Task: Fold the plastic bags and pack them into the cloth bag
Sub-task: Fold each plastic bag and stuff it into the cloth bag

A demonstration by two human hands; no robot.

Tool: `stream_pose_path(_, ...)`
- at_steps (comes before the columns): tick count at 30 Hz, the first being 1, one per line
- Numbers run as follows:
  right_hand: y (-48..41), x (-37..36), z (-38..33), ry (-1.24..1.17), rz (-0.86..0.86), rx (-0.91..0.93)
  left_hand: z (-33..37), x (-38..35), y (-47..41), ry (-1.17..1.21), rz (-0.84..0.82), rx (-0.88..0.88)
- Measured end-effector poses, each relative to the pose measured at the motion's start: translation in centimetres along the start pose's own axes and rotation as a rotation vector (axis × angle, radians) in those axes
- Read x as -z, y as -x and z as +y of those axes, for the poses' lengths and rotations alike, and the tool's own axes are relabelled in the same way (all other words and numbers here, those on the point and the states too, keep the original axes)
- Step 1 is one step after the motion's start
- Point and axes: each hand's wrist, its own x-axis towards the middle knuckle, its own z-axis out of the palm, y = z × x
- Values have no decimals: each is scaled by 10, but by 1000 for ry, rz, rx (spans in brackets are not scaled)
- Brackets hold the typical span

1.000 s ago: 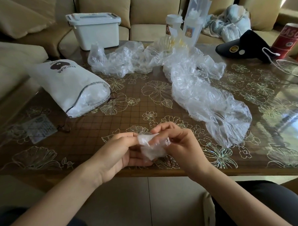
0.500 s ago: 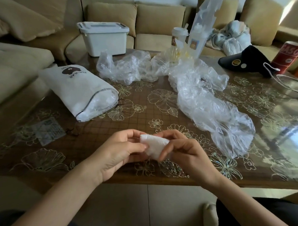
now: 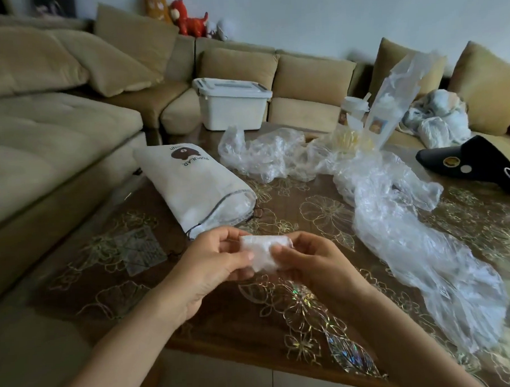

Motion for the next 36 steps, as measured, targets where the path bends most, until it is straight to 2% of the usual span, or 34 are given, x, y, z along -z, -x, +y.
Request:
stream_pose_path(2,-12,-7,0,-17,43,-19,-1,10,-5,-126,85,-95)
stream_pose_path(3,-20,-11,2,-12,88,-36,-5,17,-7,-277,175,-208)
stream_pose_path(5,-32,-14,5,22,192,-82,-13,31,-13,-748,408,-504)
stream_pose_path(6,-36,-15,5,32,231,-109,-17,35,-17,-959,470,-616)
stream_pose_path(8,-43,-16,4,37,271,-154,-29,42,-28,-1197,463,-694)
stream_pose_path(9,-46,-18,4,39,276,-169,-34,45,-33,-1246,430,-666)
stream_pose_path(11,-48,-20,3,37,267,-184,-40,46,-40,-1264,341,-574)
stream_pose_path(15,-51,-30,1,-39,211,-170,-37,50,-45,-1192,285,-584)
stream_pose_path(18,-59,-44,-2,-152,146,-140,-31,52,-41,-1025,238,-622)
stream_pose_path(21,-68,-69,-7,-263,12,-107,-26,52,-32,-773,197,-661)
stream_pose_path(24,-78,-100,-6,-186,1,-47,-24,51,-22,-668,171,-645)
stream_pose_path(28,-94,-116,12,172,238,-14,-31,49,-14,-751,192,-643)
stream_pose_path(30,-101,-114,20,270,351,-64,-34,47,-8,-808,192,-625)
stream_pose_path(32,-106,-112,17,151,418,-121,-41,50,-9,-856,183,-635)
stream_pose_path(34,-105,-113,1,-97,404,-252,-44,55,-13,-906,200,-633)
stream_pose_path(36,-94,-110,-1,-157,192,-297,-52,61,-20,-1100,230,-552)
